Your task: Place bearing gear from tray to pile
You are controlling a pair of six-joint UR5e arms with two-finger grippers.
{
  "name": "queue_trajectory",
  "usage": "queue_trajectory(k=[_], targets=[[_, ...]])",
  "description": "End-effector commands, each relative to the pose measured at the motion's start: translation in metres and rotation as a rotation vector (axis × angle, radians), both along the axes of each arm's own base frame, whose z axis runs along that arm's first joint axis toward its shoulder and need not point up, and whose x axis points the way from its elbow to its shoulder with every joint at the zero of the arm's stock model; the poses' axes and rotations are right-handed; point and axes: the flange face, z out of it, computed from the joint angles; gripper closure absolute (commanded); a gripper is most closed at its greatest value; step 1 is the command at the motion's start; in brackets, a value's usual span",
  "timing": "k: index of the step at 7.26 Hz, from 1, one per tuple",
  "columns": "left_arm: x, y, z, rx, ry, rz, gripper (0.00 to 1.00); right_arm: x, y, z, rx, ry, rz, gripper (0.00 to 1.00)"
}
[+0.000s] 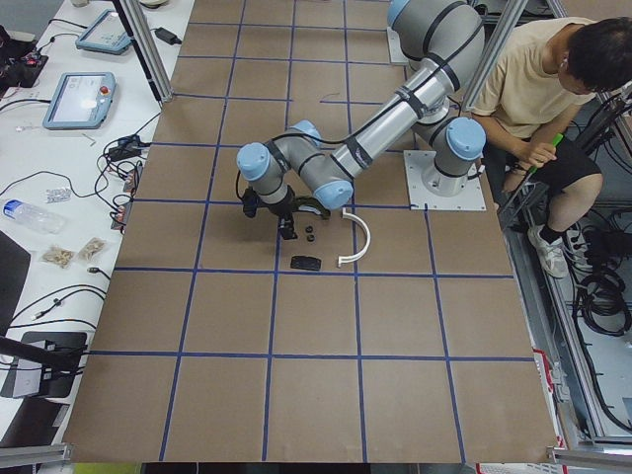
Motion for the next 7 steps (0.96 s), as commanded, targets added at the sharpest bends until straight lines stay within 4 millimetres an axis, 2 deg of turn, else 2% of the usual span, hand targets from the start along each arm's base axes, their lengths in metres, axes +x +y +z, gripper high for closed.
queue_trajectory(k=[1, 2, 3, 5, 6, 7], targets=[[-0.088, -0.044, 0.098, -0.046, -0.038, -0.045, 0.00, -0.001, 0.000, 0.001, -0.001, 0.000, -0.002, 0.00], [-0.141, -0.051, 0.143, -0.118, -0.052, -0.075, 0.00, -0.001, 0.000, 0.000, -0.001, 0.000, -0.002, 0.00], [-0.194, -0.048, 0.173, -0.171, -0.075, -0.064, 0.00, 0.000, 0.000, 0.000, 0.001, 0.000, 0.000, 0.00], [-0.303, -0.027, 0.194, -0.225, -0.088, -0.076, 0.00, -0.001, -0.001, 0.001, -0.002, -0.001, 0.000, 0.00], [-0.340, -0.011, 0.191, -0.221, -0.073, -0.039, 0.00, -0.001, 0.000, 0.000, -0.001, -0.001, -0.002, 0.00], [-0.353, 0.002, 0.182, -0.204, -0.044, -0.042, 0.00, 0.000, 0.000, 0.000, -0.001, -0.001, 0.000, 0.00]])
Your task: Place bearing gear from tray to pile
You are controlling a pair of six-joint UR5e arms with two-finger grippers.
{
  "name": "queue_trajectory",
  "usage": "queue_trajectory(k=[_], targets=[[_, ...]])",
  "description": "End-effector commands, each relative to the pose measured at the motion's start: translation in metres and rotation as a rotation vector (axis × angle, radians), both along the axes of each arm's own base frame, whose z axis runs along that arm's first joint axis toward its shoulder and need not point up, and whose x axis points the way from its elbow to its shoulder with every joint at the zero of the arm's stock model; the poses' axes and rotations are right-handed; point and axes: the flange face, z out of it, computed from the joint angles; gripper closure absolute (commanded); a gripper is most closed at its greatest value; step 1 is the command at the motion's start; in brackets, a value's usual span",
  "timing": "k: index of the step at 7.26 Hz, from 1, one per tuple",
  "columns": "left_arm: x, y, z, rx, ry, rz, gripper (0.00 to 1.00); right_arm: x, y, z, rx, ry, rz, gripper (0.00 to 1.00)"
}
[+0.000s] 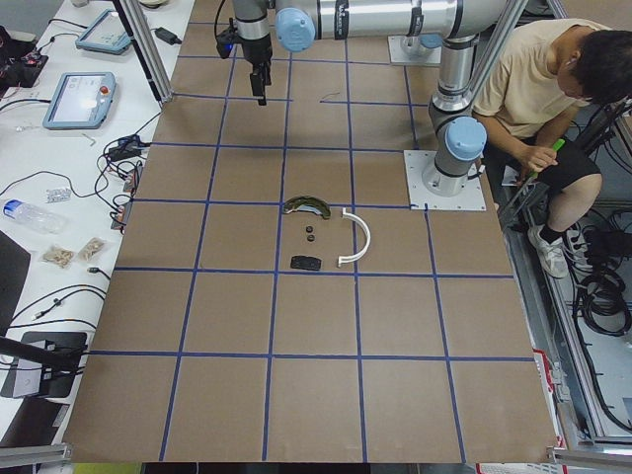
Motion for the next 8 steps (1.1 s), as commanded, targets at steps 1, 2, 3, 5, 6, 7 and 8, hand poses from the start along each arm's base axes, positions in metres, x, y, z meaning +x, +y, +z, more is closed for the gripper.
queue_trajectory(k=[1, 2, 3, 5, 6, 7, 8], targets=[[-0.032, 0.031, -0.008, 0.017, 0.042, 0.002, 0.00, 0.001, 0.000, 0.001, -0.001, 0.000, 0.002, 0.00], [-0.032, 0.046, -0.009, 0.022, 0.047, -0.005, 0.00, 0.000, 0.000, 0.001, -0.001, -0.003, -0.001, 0.00], [-0.032, 0.067, -0.014, 0.038, 0.051, -0.009, 0.00, 0.001, 0.000, 0.000, 0.001, -0.003, 0.001, 0.00], [-0.021, 0.094, -0.005, 0.024, 0.044, -0.053, 0.00, 0.000, 0.000, 0.000, 0.001, 0.001, 0.001, 0.00], [-0.018, 0.097, -0.001, 0.017, 0.053, -0.028, 0.00, 0.000, 0.001, 0.001, -0.001, 0.003, -0.001, 0.00], [-0.015, 0.100, 0.003, 0.012, 0.055, -0.022, 0.00, 0.000, 0.001, 0.000, 0.001, 0.001, -0.001, 0.00], [-0.015, 0.101, 0.006, 0.004, 0.058, -0.019, 0.00, 0.000, 0.001, 0.000, 0.001, 0.001, 0.001, 0.00]])
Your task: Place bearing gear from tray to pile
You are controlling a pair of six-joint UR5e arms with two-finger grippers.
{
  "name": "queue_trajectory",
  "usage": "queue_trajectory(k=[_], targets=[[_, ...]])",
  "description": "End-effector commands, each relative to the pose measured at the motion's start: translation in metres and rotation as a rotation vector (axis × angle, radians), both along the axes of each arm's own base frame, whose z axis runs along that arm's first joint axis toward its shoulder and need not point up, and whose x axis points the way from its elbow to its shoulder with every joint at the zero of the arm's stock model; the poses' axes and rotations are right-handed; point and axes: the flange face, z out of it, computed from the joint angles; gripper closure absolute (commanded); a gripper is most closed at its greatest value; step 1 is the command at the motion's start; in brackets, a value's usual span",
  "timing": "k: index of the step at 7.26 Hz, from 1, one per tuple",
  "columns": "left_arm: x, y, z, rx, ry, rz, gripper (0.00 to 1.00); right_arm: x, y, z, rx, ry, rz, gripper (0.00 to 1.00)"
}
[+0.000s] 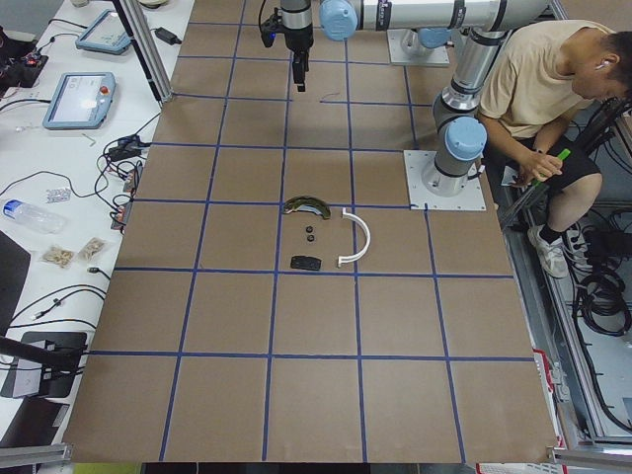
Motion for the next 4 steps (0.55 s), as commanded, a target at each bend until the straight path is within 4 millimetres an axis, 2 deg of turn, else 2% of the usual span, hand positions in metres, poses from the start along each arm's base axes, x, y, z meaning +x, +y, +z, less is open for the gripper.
queue_trajectory(k=[1, 4], targets=[[-0.0013, 0.0017, 0.0068, -0.018, 0.034, 0.036, 0.00, 0.0005, 0.0003, -0.0002, 0.001, 0.000, 0.001, 0.00], [-0.0016, -0.0001, 0.0050, -0.031, 0.036, 0.066, 0.00, -0.0002, -0.0002, 0.0007, -0.002, 0.000, -0.001, 0.00]])
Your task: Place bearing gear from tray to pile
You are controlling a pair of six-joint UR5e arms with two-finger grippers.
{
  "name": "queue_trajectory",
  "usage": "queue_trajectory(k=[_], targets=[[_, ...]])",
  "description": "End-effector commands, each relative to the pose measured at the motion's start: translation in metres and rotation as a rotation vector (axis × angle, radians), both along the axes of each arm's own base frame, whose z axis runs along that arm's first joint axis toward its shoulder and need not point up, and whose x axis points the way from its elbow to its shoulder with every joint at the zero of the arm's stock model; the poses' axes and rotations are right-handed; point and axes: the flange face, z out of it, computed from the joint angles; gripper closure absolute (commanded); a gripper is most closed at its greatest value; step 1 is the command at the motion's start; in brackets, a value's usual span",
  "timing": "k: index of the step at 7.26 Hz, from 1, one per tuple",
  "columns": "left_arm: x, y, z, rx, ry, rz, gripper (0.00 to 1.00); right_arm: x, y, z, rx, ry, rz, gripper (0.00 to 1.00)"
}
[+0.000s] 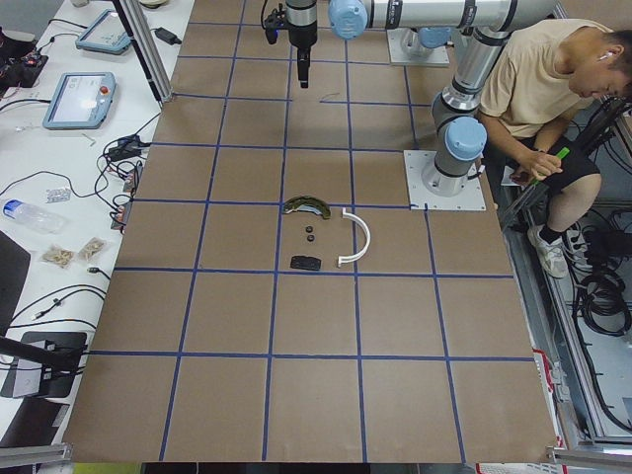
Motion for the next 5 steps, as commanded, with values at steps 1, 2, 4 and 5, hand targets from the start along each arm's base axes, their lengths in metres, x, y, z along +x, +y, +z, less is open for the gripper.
queue_trajectory(k=[1, 2, 4, 5], targets=[[0.0008, -0.0004, -0.0001, -0.002, -0.003, 0.005, 0.00, -0.0008, -0.0005, 0.0007, -0.003, 0.001, 0.012, 0.00], [0.0008, -0.0007, -0.0015, 0.001, -0.003, 0.006, 0.00, -0.0005, -0.0005, 0.0007, -0.003, -0.002, 0.014, 0.00], [0.0008, -0.0008, -0.0014, -0.001, -0.003, 0.006, 0.00, -0.0009, -0.0019, 0.0037, -0.009, -0.005, 0.014, 0.00], [0.0014, -0.0027, -0.0027, 0.001, -0.001, 0.000, 0.00, -0.0009, -0.0029, 0.0057, -0.016, -0.012, 0.013, 0.00]])
